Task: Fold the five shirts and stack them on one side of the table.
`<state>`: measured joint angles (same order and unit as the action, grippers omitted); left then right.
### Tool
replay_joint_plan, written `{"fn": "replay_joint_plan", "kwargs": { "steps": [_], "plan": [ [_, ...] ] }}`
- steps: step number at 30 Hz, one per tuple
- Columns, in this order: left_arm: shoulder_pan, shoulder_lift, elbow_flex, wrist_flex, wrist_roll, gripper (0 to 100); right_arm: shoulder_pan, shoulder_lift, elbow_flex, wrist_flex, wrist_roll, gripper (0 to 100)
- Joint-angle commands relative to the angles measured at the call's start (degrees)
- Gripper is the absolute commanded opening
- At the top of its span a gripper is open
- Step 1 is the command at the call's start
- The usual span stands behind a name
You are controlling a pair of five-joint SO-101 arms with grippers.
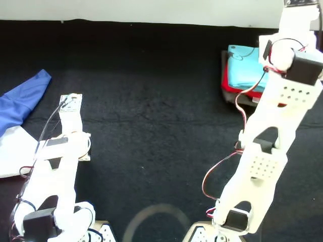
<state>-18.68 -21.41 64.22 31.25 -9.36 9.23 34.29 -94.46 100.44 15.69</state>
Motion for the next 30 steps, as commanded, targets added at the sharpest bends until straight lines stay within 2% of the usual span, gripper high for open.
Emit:
{"fn": "replay_joint_plan", "kwargs": {
  "steps": [1, 5, 11, 17, 21, 25, 30],
  "plan": [
    [0.7, -1.1, 0.0, -1.0, -0.3, 1, -1.6, -10.3, -0.7, 0.9, -4.0, 22.1],
    [0.7, -1.1, 0.0, -1.0, -0.3, 1, -4.8, -24.8, 16.8, 0.9, -4.2, 22.1],
    [0.7, -1.1, 0.0, -1.0, -0.3, 1, -12.0, -51.0, 59.6, 0.6, -4.3, 22.1],
    [0.7, -1.1, 0.0, -1.0, -0.3, 1, -13.8, -69.3, 99.2, -8.4, -4.0, 22.1],
    [0.7, -1.1, 0.0, -1.0, -0.3, 1, -13.8, -79.3, 128.1, -21.7, -4.0, 22.1],
    [0.7, -1.1, 0.0, -1.0, -0.3, 1, -13.5, -87.7, 157.2, -43.0, -4.0, 22.1],
    [0.7, -1.1, 0.1, -1.0, -0.3, 1, -13.4, -96.7, 181.5, -62.1, -4.0, 22.1]
  ]
}}
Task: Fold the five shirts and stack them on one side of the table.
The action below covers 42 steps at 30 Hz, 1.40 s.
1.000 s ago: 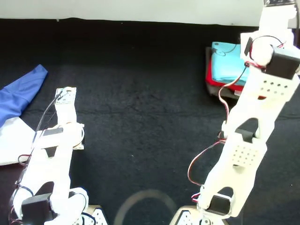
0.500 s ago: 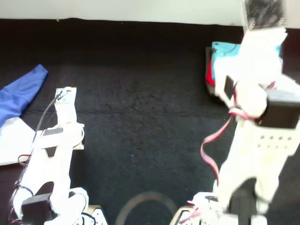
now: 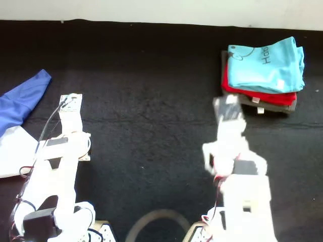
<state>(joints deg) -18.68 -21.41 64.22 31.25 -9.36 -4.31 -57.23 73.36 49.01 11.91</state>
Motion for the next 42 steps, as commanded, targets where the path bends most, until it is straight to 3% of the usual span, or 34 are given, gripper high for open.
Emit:
{"fn": "replay_joint_plan", "kwargs": {
  "steps": [1, 14, 18, 21, 24, 26, 29, 36, 42],
  "plan": [
    [0.7, -1.1, 0.1, -1.0, -0.2, 1, 0.1, -6.7, 15.9, -11.9, -0.2, 22.1],
    [0.0, -1.7, -0.5, 0.9, -0.5, 1, -0.1, -16.9, 23.3, -11.5, -0.5, 22.1],
    [-3.4, -2.9, -8.1, 18.2, -3.7, 1, -0.1, -18.2, 23.7, -11.5, -0.5, 22.1],
    [-10.6, -3.6, -18.7, 32.1, -4.0, 2, -0.1, -18.3, 23.8, -11.5, -0.4, 22.1],
    [-18.8, -3.1, -29.5, 40.6, -7.8, 12, -0.1, -18.5, 24.2, -11.5, -0.3, 22.1],
    [-23.3, -0.9, -34.4, 41.5, -10.9, 18, -0.1, -18.5, 24.3, -11.5, -0.2, 22.1],
    [-26.6, 6.6, -37.9, 41.4, -13.8, 19, -0.1, -18.5, 24.3, -11.5, -0.2, 22.1],
    [-27.0, 31.5, -45.6, 36.5, -17.4, 19, -0.1, -18.5, 24.3, -11.5, -0.2, 22.1],
    [-26.6, 41.9, -53.1, 36.3, -17.4, 19, -0.1, -18.5, 24.4, -11.5, -0.2, 22.1]
  ]
}}
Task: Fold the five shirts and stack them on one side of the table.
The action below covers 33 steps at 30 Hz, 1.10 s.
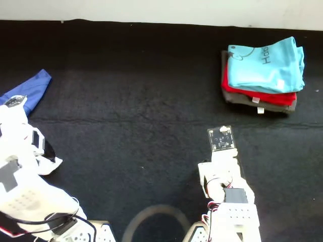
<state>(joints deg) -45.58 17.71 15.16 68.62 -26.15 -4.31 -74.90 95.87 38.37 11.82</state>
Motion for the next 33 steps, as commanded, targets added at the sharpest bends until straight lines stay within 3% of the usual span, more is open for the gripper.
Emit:
{"fn": "replay_joint_plan", "kwargs": {
  "steps": [1, 3, 6, 12, 16, 21, 27, 33],
  "plan": [
    [0.3, 3.8, -5.1, -1.0, -0.6, 19, -0.1, -0.8, 1.9, -0.8, -0.1, 22.1],
    [0.2, 5.4, -6.8, -0.8, -0.6, 15, -0.1, -0.8, 1.9, -0.8, -0.1, 22.1],
    [0.2, 6.7, -8.6, -0.8, -0.4, 0, -0.1, -0.8, 1.9, -0.8, -0.1, 22.1],
    [3.9, 3.6, -9.1, 1.3, -0.4, 1, -0.1, -0.8, 1.9, -0.9, -0.1, 22.1],
    [13.0, -4.7, -9.1, 6.7, 1.5, 1, -0.1, -0.8, 1.9, -0.9, -0.1, 22.1],
    [29.0, -18.3, -12.5, 13.0, 5.7, 1, -0.1, -0.8, 2.0, -0.9, -0.1, 22.1],
    [46.8, -31.2, -24.0, 14.4, 5.5, 1, -0.1, -0.8, 2.0, -1.0, -0.1, 22.1],
    [58.6, -35.9, -40.1, 14.3, 5.7, 1, -0.1, -0.8, 2.1, -2.1, -0.1, 22.1]
  ]
}}
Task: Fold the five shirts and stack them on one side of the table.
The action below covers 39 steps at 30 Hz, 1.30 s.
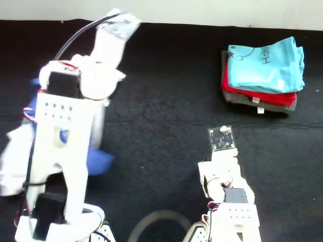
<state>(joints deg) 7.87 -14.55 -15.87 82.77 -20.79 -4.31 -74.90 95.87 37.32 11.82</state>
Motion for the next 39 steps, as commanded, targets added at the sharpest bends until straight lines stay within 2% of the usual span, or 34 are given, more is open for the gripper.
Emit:
{"fn": "replay_joint_plan", "kwargs": {
  "steps": [1, 4, 8, 12, 18, 22, 27, 32, 39],
  "plan": [
    [6.4, -3.7, -11.6, 0.2, 0.4, 1, -0.1, -0.8, 2.1, -1.0, -0.1, 22.1],
    [9.1, -3.6, -18.3, 0.5, 0.5, 1, -0.1, -0.8, 2.1, -1.0, -0.1, 22.1],
    [10.2, -3.6, -17.3, 1.0, 2.5, 1, -0.1, -0.8, 2.1, -1.0, -0.1, 22.1],
    [6.9, -3.6, -4.2, 1.1, 3.0, 4, -0.1, -0.8, 2.1, -1.0, -0.1, 22.1],
    [-2.7, -3.6, 16.3, -2.8, 3.0, 24, -0.1, -0.8, 2.1, -1.0, -0.1, 22.1],
    [-10.5, -3.6, 27.8, -8.1, 2.4, 24, -0.1, -0.8, 2.1, -1.0, -0.1, 22.1],
    [-16.0, -3.6, 37.6, -10.9, -2.7, 23, -0.1, -0.8, 2.1, -1.0, -0.1, 22.1],
    [-16.6, -3.6, 46.5, -13.9, -5.5, 23, -0.1, -0.8, 2.1, -1.0, -0.1, 22.1],
    [-16.6, -3.6, 57.1, -26.6, -5.5, 23, -0.1, -0.8, 2.1, -1.0, -0.1, 22.1]
  ]
}}
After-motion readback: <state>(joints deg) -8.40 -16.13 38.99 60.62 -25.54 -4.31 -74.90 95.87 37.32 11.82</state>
